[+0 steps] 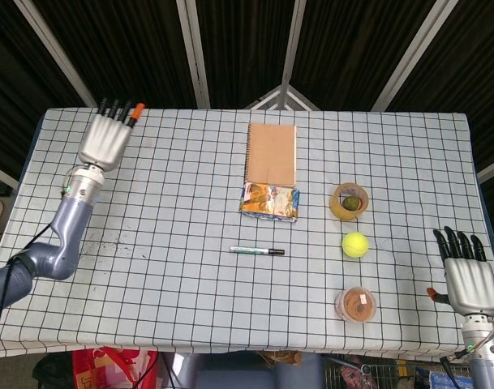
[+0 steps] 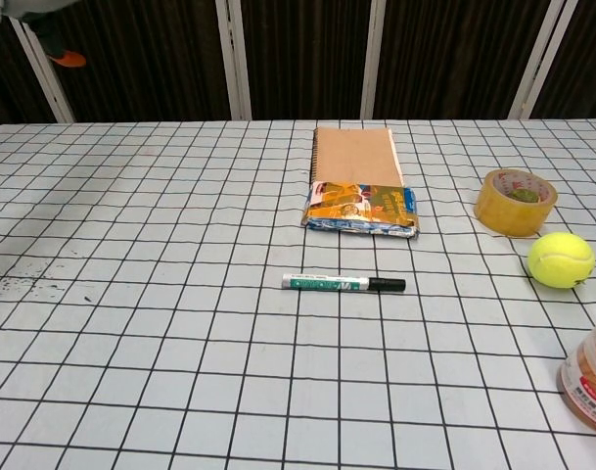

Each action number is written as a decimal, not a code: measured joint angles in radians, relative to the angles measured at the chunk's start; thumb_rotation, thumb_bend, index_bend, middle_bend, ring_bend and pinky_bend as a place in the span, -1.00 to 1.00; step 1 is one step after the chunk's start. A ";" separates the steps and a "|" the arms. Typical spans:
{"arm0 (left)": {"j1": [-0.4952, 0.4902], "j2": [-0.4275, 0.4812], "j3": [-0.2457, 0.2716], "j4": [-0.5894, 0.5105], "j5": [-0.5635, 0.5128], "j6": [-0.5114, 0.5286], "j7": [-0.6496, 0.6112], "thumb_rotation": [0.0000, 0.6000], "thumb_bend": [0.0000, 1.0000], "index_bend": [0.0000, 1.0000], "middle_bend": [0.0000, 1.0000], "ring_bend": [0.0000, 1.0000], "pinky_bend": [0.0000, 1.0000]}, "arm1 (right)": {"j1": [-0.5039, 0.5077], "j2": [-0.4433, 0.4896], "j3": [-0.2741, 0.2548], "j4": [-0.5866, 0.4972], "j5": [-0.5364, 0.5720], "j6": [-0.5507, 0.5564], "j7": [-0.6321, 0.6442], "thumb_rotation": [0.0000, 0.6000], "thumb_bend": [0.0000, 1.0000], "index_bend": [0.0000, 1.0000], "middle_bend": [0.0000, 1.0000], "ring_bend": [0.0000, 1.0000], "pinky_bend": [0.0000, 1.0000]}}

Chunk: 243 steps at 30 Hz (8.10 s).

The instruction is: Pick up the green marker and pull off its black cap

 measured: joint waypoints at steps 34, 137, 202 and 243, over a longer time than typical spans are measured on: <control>-0.360 -0.496 -0.110 0.563 0.035 -0.405 -0.672 1.00 0.02 -0.21 -0.56 -1.00 -1.00 | 0.049 -0.089 -0.011 0.133 0.086 -0.090 0.027 1.00 -0.85 -1.00 -1.00 -1.00 -1.00; -0.443 -0.490 -0.018 -0.353 -1.035 0.295 0.374 1.00 -0.07 -0.28 -0.12 -1.00 -1.00 | 0.047 -0.179 -0.028 0.335 0.047 -0.139 0.204 1.00 -0.85 -1.00 -1.00 -1.00 -1.00; -0.385 -0.628 -0.121 -0.179 -1.021 0.205 0.457 1.00 -0.07 -0.03 0.33 -0.65 -0.91 | 0.025 -0.196 -0.030 0.407 0.040 -0.168 0.260 1.00 -0.85 -1.00 -1.00 -1.00 -1.00; -0.348 -0.652 -0.155 -0.164 -0.952 0.228 0.481 1.00 0.06 0.17 0.37 -0.61 -0.86 | 0.021 -0.197 -0.026 0.420 0.013 -0.171 0.297 1.00 -0.85 -0.88 -1.00 -1.00 -1.00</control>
